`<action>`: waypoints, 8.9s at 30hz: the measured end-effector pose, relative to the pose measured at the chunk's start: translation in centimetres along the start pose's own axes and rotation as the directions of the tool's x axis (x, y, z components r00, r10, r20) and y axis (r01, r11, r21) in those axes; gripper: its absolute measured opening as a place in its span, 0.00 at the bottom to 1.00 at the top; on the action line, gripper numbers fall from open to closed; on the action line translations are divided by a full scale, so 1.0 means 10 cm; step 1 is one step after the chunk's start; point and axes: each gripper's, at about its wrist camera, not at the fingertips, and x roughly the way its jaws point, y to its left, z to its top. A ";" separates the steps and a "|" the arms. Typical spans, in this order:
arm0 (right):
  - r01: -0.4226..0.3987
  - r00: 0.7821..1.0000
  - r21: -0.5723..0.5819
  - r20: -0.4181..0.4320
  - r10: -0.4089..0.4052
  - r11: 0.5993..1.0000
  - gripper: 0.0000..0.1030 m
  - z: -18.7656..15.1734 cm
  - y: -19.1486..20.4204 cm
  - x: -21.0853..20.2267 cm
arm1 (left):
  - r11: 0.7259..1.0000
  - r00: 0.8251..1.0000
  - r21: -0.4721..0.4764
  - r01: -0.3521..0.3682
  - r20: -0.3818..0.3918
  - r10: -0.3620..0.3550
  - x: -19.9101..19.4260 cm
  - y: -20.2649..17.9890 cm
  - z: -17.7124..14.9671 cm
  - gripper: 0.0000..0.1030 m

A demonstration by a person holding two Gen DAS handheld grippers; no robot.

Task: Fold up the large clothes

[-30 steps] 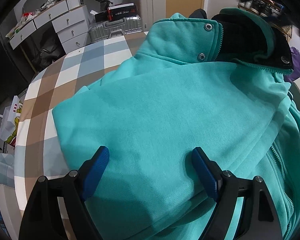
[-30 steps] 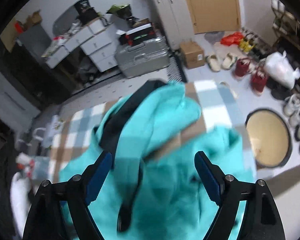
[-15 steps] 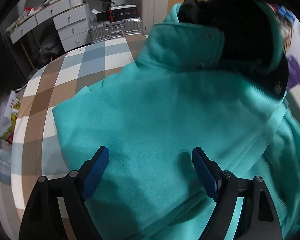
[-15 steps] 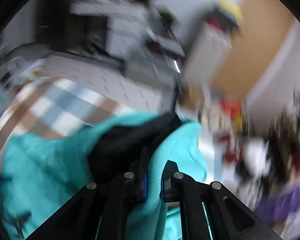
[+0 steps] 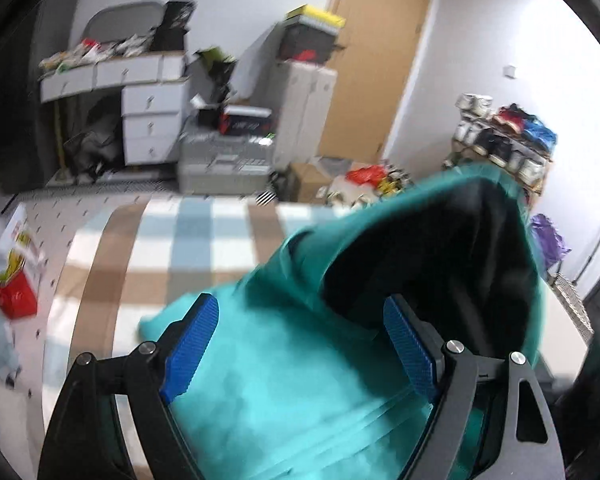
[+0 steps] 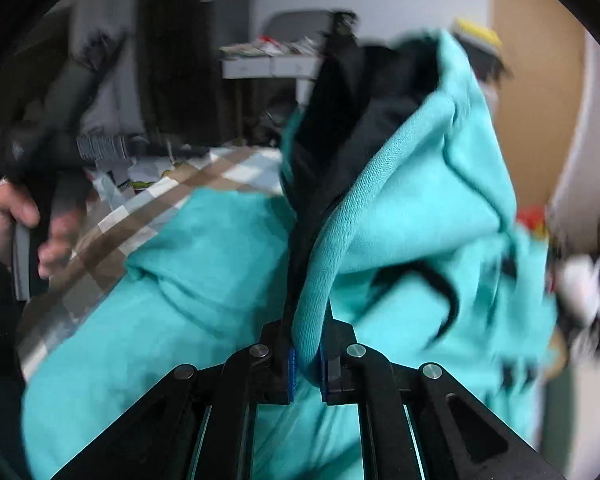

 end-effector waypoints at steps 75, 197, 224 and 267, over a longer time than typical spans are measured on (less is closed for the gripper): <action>0.381 0.900 -0.182 -0.153 -0.409 0.907 0.05 2.18 0.22 0.00 | 0.900 0.984 -0.410 0.146 -0.029 -0.173 -0.66 0.37 -1.00 0.81; -0.130 0.936 0.404 -0.252 0.247 0.906 0.26 0.36 -0.42 0.64 | 0.996 0.989 -0.079 -0.043 -0.145 0.031 -0.15 -0.09 -0.47 0.62; 0.053 0.935 0.250 -0.353 0.040 0.967 0.58 -0.31 -0.46 0.10 | 0.991 0.918 0.128 -0.028 -0.390 0.076 0.52 -0.47 -0.80 0.61; 0.103 0.911 0.311 -0.412 0.036 0.945 0.30 0.63 -1.95 1.30 | 0.965 0.742 0.123 -0.233 -0.619 0.258 1.29 0.91 0.27 0.42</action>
